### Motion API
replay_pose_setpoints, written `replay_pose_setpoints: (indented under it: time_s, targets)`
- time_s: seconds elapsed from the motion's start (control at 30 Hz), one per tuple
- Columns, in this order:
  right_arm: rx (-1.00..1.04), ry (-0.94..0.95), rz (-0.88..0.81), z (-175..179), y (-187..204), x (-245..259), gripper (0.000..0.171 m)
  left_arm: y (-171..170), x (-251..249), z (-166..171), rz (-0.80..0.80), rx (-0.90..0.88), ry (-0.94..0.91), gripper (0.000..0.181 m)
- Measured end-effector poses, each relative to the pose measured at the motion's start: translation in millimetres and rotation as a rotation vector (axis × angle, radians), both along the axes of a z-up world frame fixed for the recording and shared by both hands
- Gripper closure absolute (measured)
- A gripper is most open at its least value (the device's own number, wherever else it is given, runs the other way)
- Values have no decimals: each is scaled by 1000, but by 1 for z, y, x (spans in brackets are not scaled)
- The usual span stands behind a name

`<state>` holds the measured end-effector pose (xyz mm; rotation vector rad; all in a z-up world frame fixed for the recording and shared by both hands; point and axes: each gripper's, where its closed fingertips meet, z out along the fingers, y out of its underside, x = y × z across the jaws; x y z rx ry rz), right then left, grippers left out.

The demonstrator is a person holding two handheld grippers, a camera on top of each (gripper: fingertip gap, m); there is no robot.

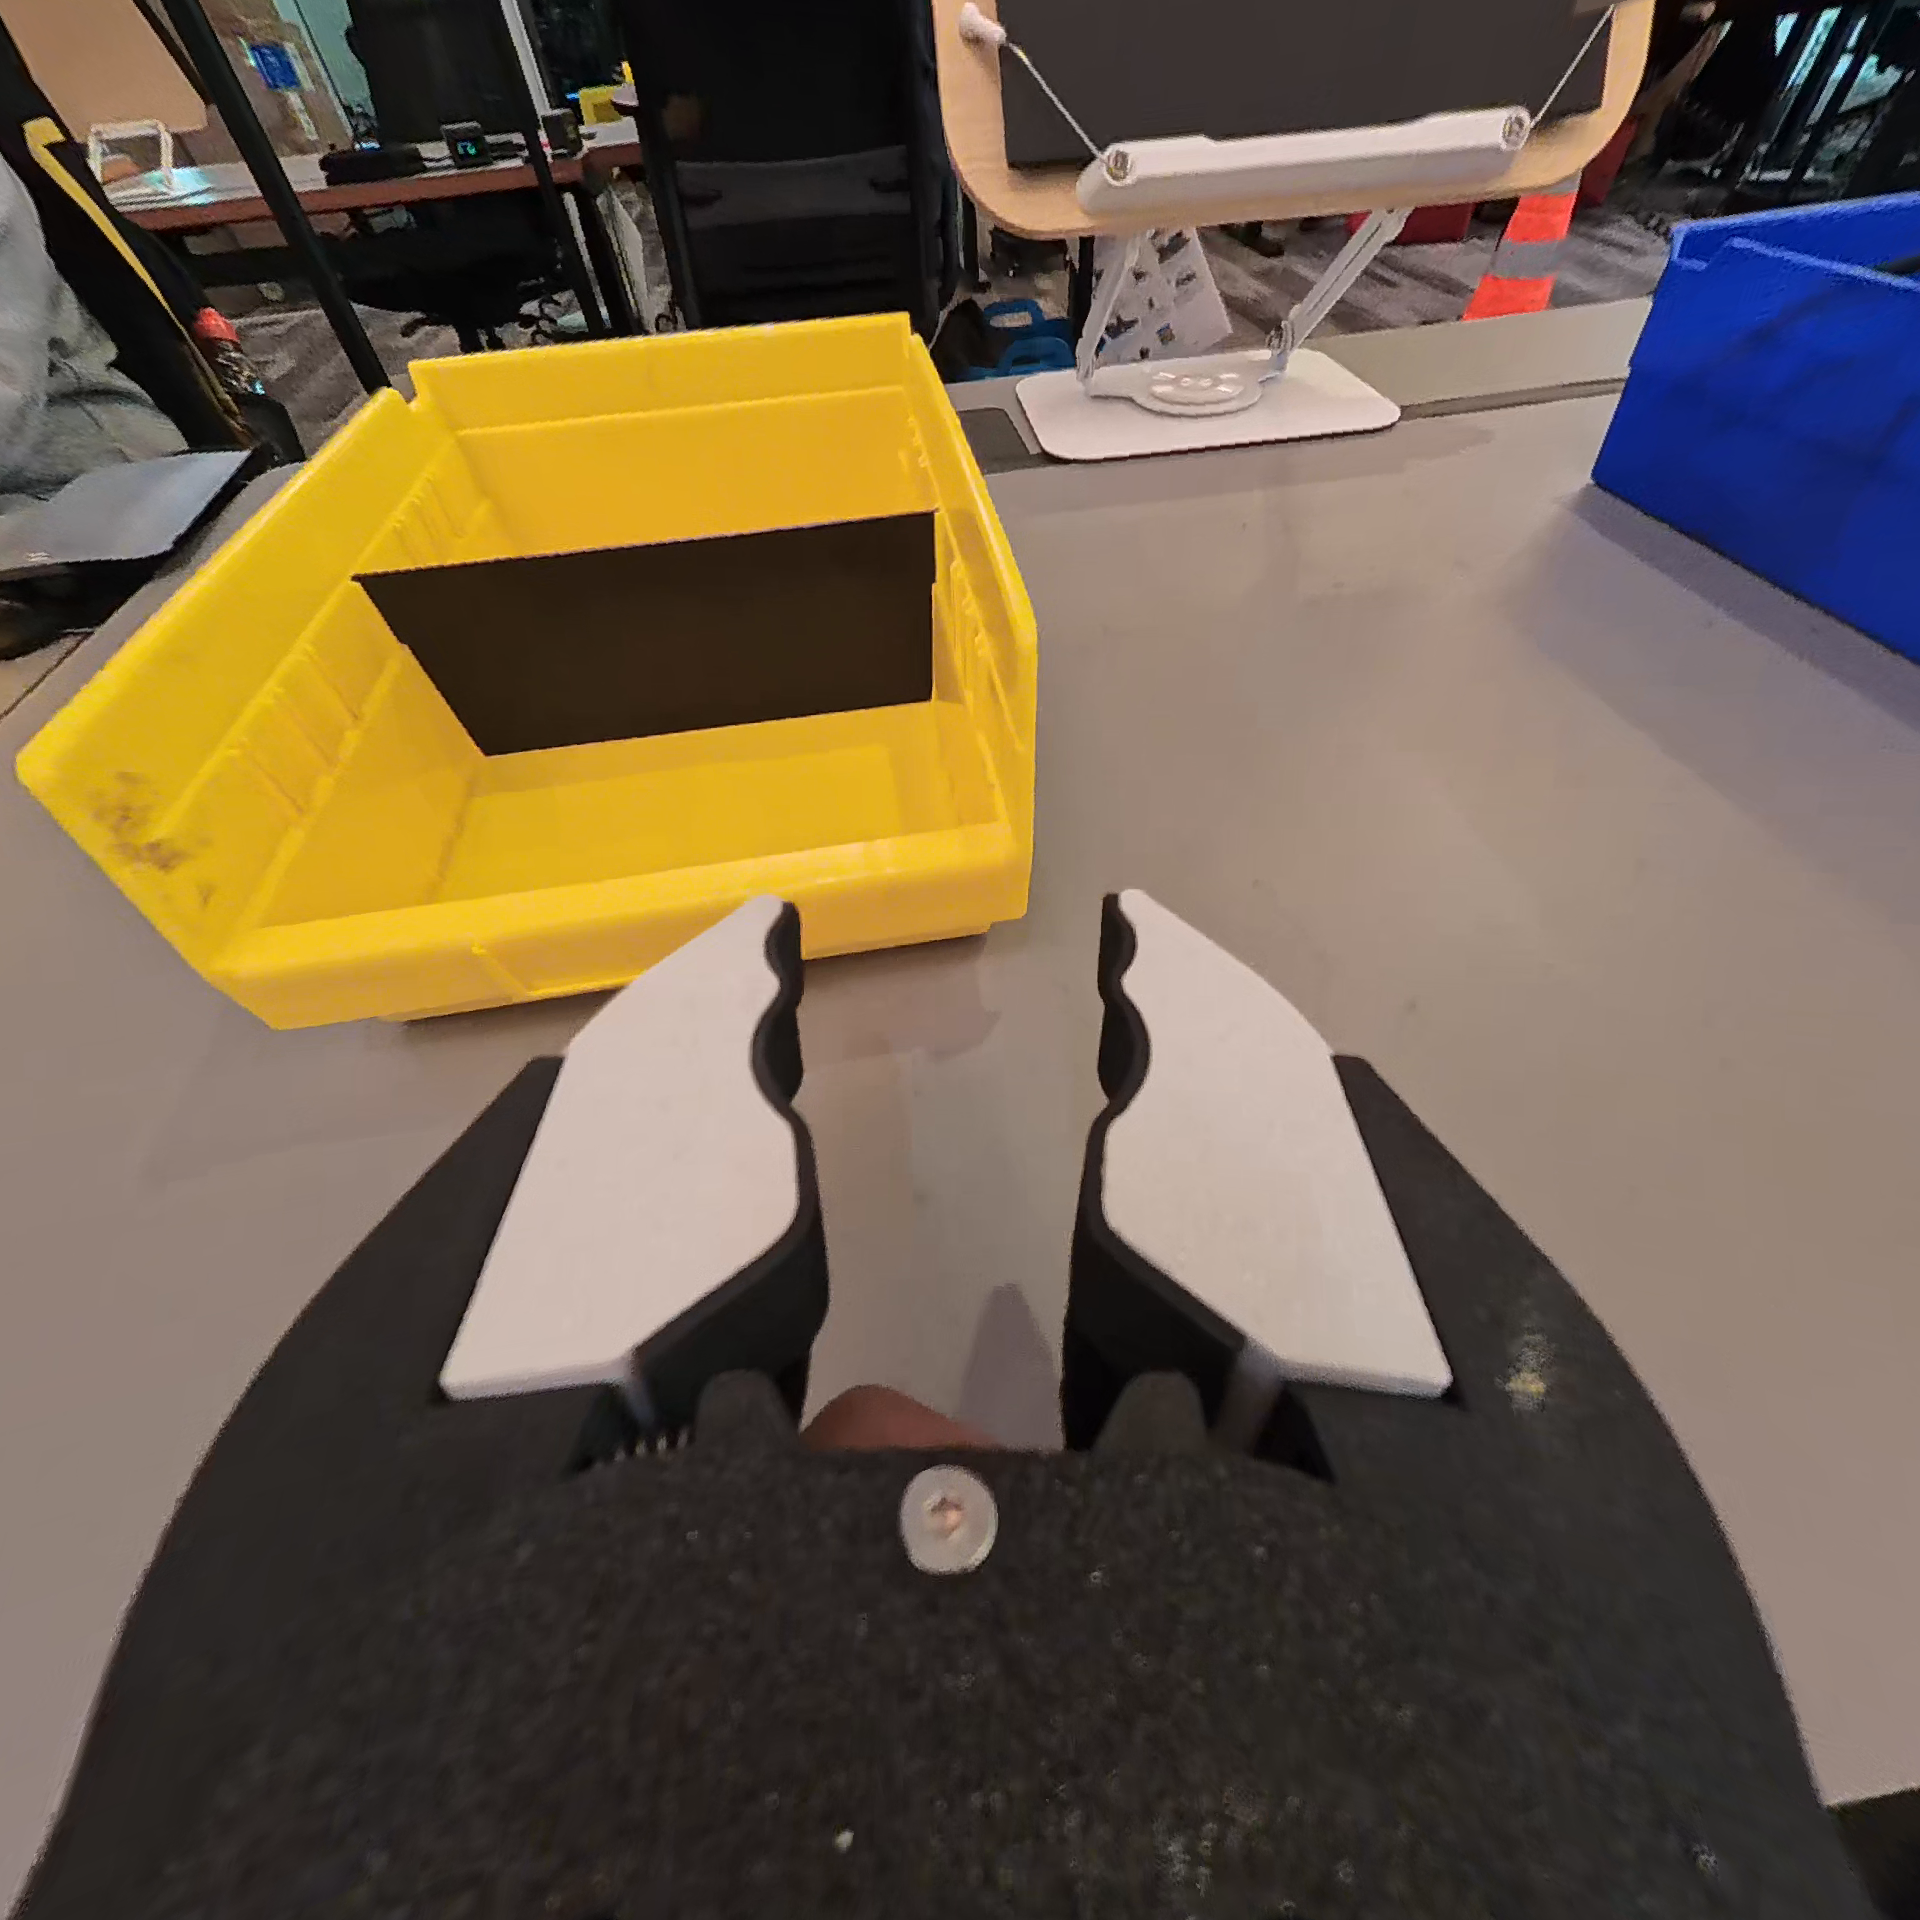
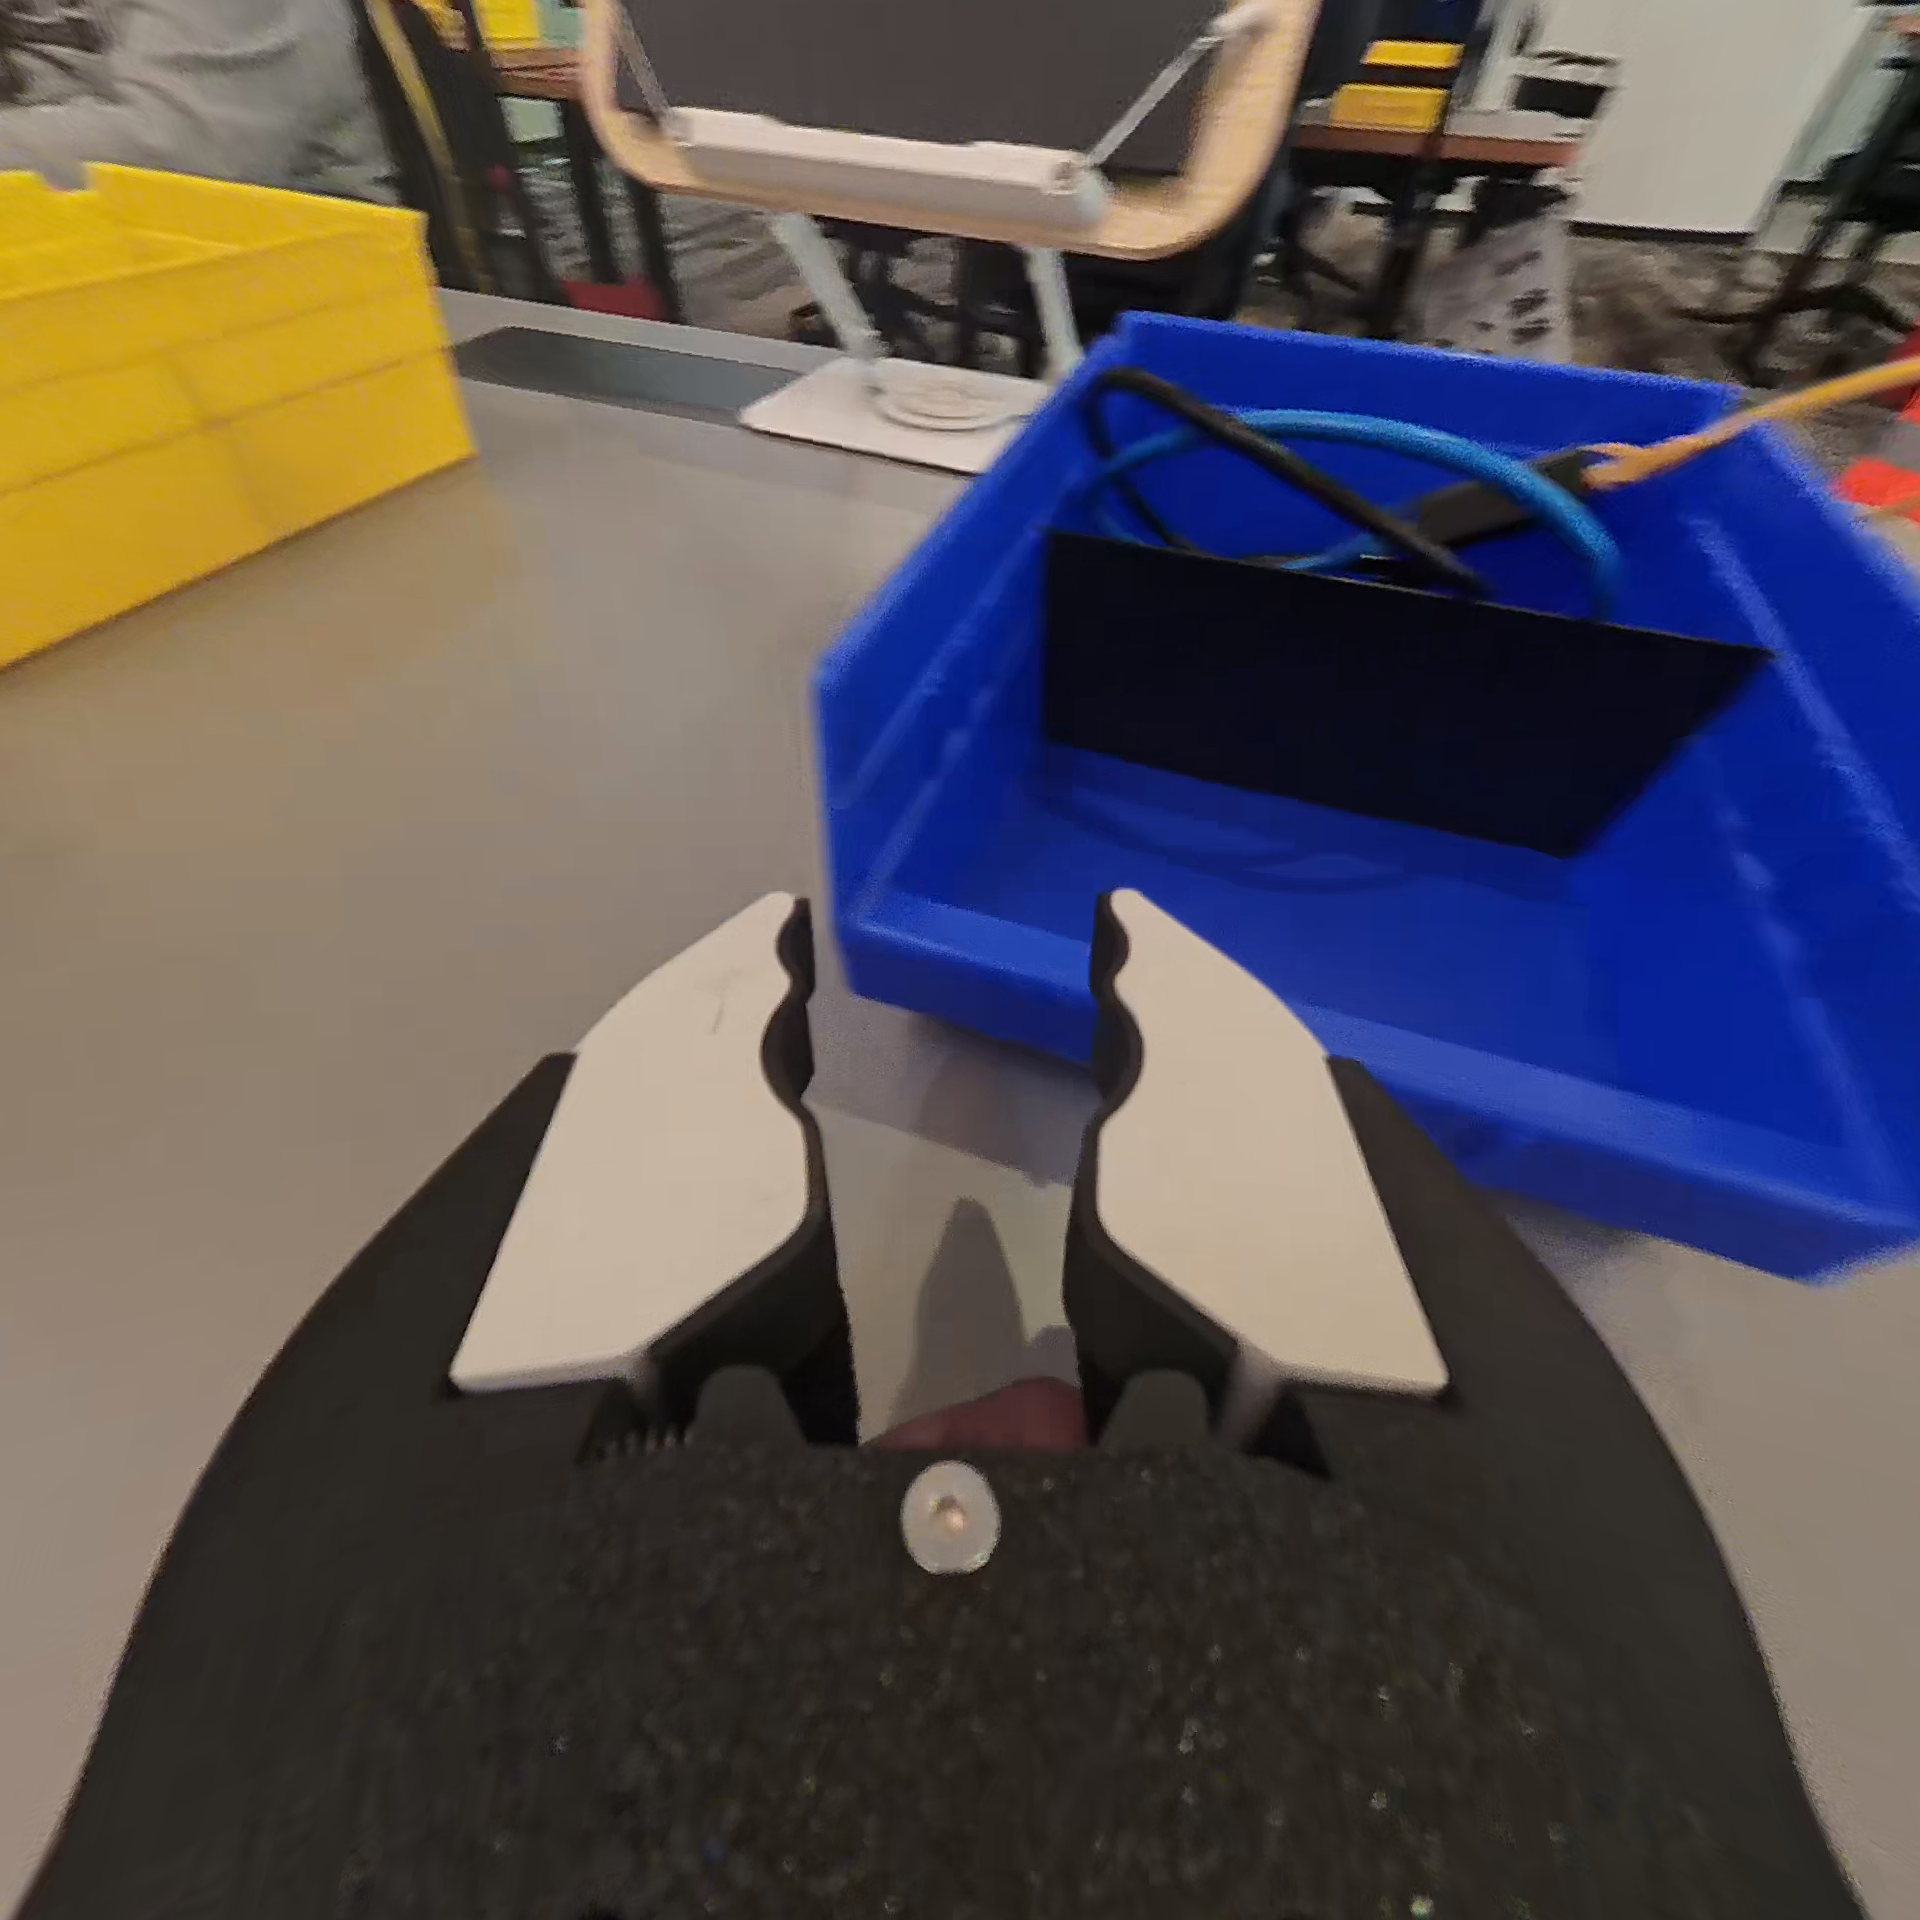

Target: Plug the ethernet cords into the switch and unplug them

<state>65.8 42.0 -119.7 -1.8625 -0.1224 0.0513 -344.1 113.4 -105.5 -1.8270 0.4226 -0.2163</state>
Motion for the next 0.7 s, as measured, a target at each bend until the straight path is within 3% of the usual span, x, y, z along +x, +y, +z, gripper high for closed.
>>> replay_pose_setpoints:
  time_s: [0.23,0.33,0.47,0.57,0.7]
  targets:
    - [-40,14,67,-3,43,-46,112,-16,-5,-5,1,-7,30,127]
    - [-52,6,153,-3,42,-65,111,-28,6,-8,-30,-40,10,127]
    - [-11,54,313,7,19,-92,125,-53,85,4,-213,-66,-111,126]
    - [71,8,230,27,4,-74,118,-68,162,5,-340,-73,-74,122]
    - [196,-20,-32,65,-26,-4,115,-66,249,12,-389,-28,-88,122]
